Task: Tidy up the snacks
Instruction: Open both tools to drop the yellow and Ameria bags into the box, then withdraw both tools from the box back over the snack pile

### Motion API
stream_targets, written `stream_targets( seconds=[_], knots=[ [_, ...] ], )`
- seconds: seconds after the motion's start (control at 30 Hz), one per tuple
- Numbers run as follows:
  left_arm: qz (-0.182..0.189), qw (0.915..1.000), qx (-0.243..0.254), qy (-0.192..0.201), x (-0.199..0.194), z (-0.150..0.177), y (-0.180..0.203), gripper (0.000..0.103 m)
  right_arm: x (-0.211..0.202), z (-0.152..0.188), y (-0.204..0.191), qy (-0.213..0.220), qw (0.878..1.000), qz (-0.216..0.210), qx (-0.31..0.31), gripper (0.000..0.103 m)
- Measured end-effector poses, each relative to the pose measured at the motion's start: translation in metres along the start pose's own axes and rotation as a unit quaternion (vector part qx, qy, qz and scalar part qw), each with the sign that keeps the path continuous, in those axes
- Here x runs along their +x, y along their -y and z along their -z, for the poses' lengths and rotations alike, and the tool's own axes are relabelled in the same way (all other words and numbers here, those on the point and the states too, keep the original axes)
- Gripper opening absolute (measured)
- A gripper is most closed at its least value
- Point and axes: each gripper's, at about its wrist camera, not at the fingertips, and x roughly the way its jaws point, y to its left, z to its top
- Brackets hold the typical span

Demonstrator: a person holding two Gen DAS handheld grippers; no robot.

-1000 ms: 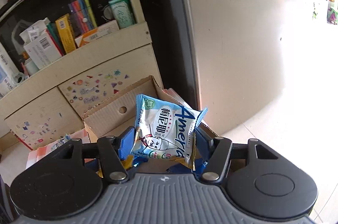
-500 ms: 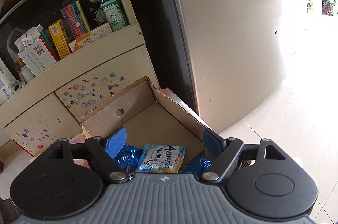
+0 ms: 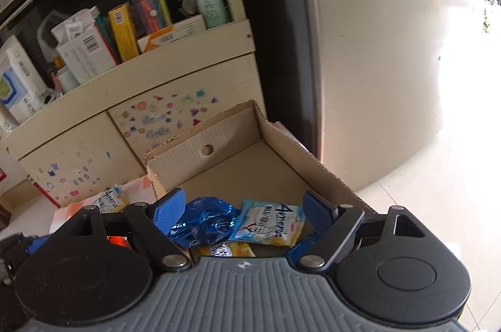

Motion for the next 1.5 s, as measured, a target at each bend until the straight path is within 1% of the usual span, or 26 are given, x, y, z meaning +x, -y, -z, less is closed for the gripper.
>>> stream_targets(
  seconds=[0.37, 0.67, 0.83, 0.97, 1.07, 1.13, 1.23, 1.37, 1.43, 1.5],
  knots=[
    [-0.051, 0.9983, -0.025, -0.007, -0.021, 0.013, -0.053, 0.093, 0.002, 0.016, -0.035, -0.014, 0.997, -0.026, -0.077, 0.089],
    [-0.078, 0.9938, -0.079, -0.004, -0.033, 0.021, -0.093, 0.094, 0.005, 0.027, -0.055, -0.026, 0.993, -0.044, -0.109, 0.089],
    [-0.093, 0.9905, -0.100, -0.014, -0.033, 0.031, -0.109, 0.095, 0.003, 0.036, -0.070, -0.032, 0.987, -0.066, -0.140, 0.089],
    [-0.111, 0.9884, -0.098, -0.033, -0.026, 0.042, -0.116, 0.095, 0.001, 0.047, -0.083, -0.040, 0.981, -0.088, -0.170, 0.089],
    [-0.123, 0.9858, -0.100, -0.055, -0.015, 0.052, -0.120, 0.095, -0.001, 0.057, -0.092, -0.053, 0.974, -0.108, -0.192, 0.089],
    [-0.133, 0.9832, -0.103, -0.070, -0.007, 0.057, -0.122, 0.095, -0.002, 0.065, -0.099, -0.062, 0.968, -0.121, -0.211, 0.089],
    [-0.133, 0.9806, -0.111, -0.092, 0.005, 0.065, -0.123, 0.095, -0.003, 0.077, -0.107, -0.079, 0.958, -0.138, -0.238, 0.089],
    [-0.139, 0.9785, -0.099, -0.116, 0.023, 0.072, -0.118, 0.095, -0.004, 0.094, -0.116, -0.104, 0.944, -0.158, -0.269, 0.089],
    [-0.145, 0.9767, -0.097, -0.124, 0.031, 0.076, -0.117, 0.095, -0.004, 0.103, -0.119, -0.115, 0.938, -0.165, -0.284, 0.089],
    [-0.143, 0.9763, -0.103, -0.125, 0.037, 0.078, -0.118, 0.097, -0.003, 0.109, -0.121, -0.129, 0.931, -0.175, -0.293, 0.089]
  ],
)
